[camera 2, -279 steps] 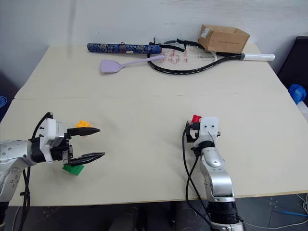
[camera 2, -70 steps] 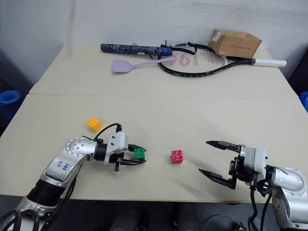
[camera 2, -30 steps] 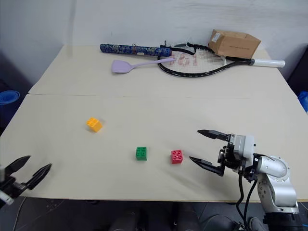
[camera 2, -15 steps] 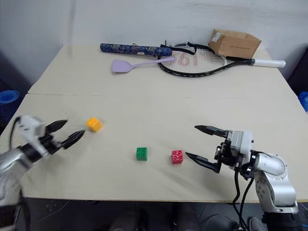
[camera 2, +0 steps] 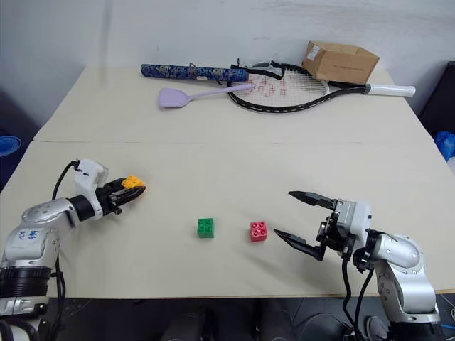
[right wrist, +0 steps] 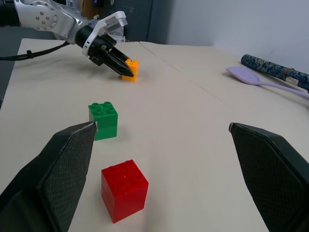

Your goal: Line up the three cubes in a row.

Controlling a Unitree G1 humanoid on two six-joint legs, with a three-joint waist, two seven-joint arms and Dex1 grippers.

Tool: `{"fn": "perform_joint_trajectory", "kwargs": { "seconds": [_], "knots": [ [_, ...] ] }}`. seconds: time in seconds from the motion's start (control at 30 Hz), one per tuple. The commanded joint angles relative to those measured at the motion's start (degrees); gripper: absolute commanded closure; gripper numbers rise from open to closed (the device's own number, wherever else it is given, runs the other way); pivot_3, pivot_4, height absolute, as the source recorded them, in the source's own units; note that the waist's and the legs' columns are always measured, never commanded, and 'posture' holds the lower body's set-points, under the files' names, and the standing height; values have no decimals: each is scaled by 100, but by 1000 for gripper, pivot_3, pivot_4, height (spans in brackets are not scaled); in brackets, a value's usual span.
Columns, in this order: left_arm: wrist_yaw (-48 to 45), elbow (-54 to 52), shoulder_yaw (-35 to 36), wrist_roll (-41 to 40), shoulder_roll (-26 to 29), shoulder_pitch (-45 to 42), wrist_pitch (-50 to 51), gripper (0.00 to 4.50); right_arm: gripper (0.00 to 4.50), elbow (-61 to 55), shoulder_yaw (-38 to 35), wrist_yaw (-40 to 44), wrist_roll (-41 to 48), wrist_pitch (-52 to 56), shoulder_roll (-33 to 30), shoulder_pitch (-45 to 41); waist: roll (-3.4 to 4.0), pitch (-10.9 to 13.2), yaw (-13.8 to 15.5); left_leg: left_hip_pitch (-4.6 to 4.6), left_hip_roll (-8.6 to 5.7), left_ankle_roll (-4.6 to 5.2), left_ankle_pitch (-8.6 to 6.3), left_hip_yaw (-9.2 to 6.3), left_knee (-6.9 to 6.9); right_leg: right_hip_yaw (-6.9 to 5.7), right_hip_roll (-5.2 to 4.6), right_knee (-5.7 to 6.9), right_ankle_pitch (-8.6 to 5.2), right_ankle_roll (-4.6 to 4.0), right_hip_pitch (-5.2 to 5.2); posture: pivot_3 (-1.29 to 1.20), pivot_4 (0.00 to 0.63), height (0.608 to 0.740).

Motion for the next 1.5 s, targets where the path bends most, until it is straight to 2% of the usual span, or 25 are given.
{"fn": "perform_joint_trajectory", "kwargs": {
  "seconds": [0.03, 0.2, 0.23, 0.33, 0.43, 0.57, 0.8, 1.17, 1.3, 1.37, 1.4, 1.5],
  "knots": [
    [-252, -218, 289, -190, 74, -57, -286, 2980, 0, -27, -256, 34, 83, -224, 11, 81, 0, 0, 1, 0, -1, 0, 0, 1, 1, 1, -3, 0, 0, 0, 0, 0, 150, 740],
    [-2212, -857, 621, -1331, 601, 395, -80, 2980, 0, -85, -368, 246, 166, -344, -51, 442, -1, 1, -1, -3, 1, -2, -1, -2, 0, -1, -4, -2, 0, 0, -1, 0, 150, 740],
    [-2616, -847, 528, -1323, 788, 433, -215, 2980, 0, -11, -418, 287, 177, -378, -67, 461, -1, 1, -3, -3, 0, -2, -1, -1, 0, 0, -4, -3, 0, 0, -1, 0, 150, 740],
    [-3589, -347, -25, -660, 1209, 245, -1432, 2980, 0, 393, -530, 574, 181, -550, -138, 383, 0, 1, -6, 4, -3, -2, -1, 3, 8, 4, -4, -13, -1, -1, 0, 0, 150, 740],
    [-4304, 482, -535, -237, 1010, -499, -2768, 2980, 0, 960, -567, 910, 197, -760, -172, 35, 5, 1, 28, 9, -7, 0, 1, 5, 7, 5, -3, -10, -1, -2, 4, 0, 150, 740],
    [-5153, 1103, -1146, 72, 898, -964, -3430, 2980, 0, 1525, -544, 1288, 209, -946, -173, -353, 5, 1, 17, 2, -7, 1, 2, 14, 8, 6, 11, 3, 0, 0, -2, 0, 150, 740],
    [-5252, 1511, -1563, 164, 802, -870, -3849, 2980, 0, 1893, -496, 1561, 105, -1159, -150, -437, 4, 2, -11, -4, 2, 1, 1, 18, 5, 6, 19, 5, 0, 0, -10, 0, 150, 740],
    [-5078, 1774, -1775, 203, 724, -816, -3882, 2980, 0, 1702, -531, 1511, 83, -1223, -172, -108, 4, 2, 2, 0, -2, 3, 2, 13, 11, 9, 5, 21, 0, 0, -8, 0, 150, 740],
    [-4954, 1741, -1628, 177, 814, -659, -3943, 1631, 0, 1633, -460, 1575, 61, -1133, -265, -156, 4, 2, -1, 0, -2, 3, 3, 14, 11, 10, 5, 21, 0, 0, -8, 0, 150, 740],
    [-4842, 1701, -1455, 141, 909, -553, -4062, 1215, 0, 1626, -481, 1663, 88, -1028, -410, -244, 4, 2, -2, -1, -2, 3, 2, 13, 11, 10, 5, 21, 0, 0, -9, 0, 150, 740],
    [-4786, 1637, -1327, 86, 988, -464, -4062, 1061, 0, 1631, -507, 1734, 105, -963, -526, -302, 4, 2, -6, 0, -1, 3, 2, 13, 11, 10, 5, 21, 0, 0, -9, 0, 150, 740],
    [-4644, 1264, -882, -158, 1231, -84, -3905, 1061, 0, 1624, -586, 1888, 189, -804, -826, -395, 3, 3, -18, -1, 4, 2, 2, 12, 11, 10, 5, 21, 0, 0, -11, 0, 150, 740]
  ]
}}
